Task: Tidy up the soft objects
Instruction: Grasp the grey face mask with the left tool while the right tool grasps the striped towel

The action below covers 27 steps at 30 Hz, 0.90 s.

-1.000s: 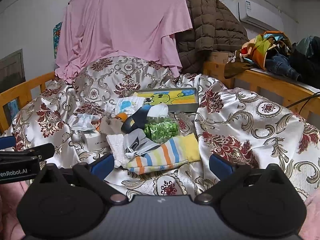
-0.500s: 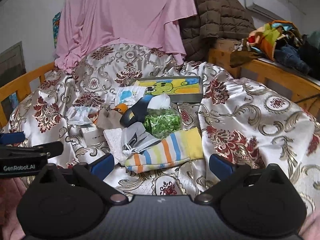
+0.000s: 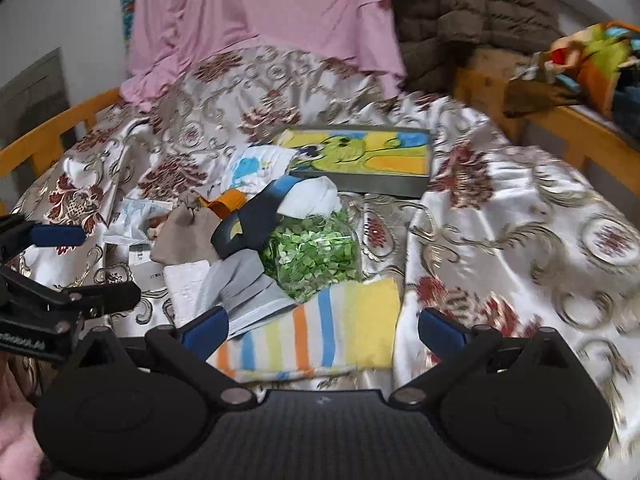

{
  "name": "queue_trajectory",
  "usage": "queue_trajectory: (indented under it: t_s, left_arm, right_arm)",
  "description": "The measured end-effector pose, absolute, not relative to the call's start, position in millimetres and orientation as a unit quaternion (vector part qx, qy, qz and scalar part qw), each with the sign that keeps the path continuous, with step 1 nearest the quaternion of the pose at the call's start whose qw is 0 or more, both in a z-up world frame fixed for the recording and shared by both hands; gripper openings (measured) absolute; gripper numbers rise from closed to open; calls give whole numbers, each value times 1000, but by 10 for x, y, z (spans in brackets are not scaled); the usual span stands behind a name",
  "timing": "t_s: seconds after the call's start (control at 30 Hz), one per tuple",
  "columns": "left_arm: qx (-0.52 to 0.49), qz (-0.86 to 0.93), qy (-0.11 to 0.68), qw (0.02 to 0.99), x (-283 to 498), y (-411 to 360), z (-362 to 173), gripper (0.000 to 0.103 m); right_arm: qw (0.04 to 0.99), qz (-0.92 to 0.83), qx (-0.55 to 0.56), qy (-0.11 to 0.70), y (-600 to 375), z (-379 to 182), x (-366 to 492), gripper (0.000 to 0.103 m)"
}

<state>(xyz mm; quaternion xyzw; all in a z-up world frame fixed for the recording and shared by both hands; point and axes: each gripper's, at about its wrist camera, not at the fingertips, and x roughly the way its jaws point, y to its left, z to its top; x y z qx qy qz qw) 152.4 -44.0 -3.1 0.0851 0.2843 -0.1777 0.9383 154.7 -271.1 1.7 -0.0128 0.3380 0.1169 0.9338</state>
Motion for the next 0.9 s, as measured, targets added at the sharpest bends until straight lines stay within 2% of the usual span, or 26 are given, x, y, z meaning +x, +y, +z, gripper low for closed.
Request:
queue_trajectory:
  t_s: [0.27,0.5,0.67,0.9]
  left_arm:
    - [26,-258,309,915,1953,-541,-207,102]
    - [-27,-299,364,882,2245,-597,-395,101]
    - [-102,-314,416,847,2430,-543,-558,99]
    - [-134,-297,452,831,2617,-530,-680,93]
  right_arm:
    - [910,228,-107,328,-2755,-230,1867,103]
    - [896,253,-125,344,-2681,-408,2119,103]
    - [888,258,-117,363,-2700,-524,2311,103]
    - [853,306,-97,411,-2703,-677,2476,103]
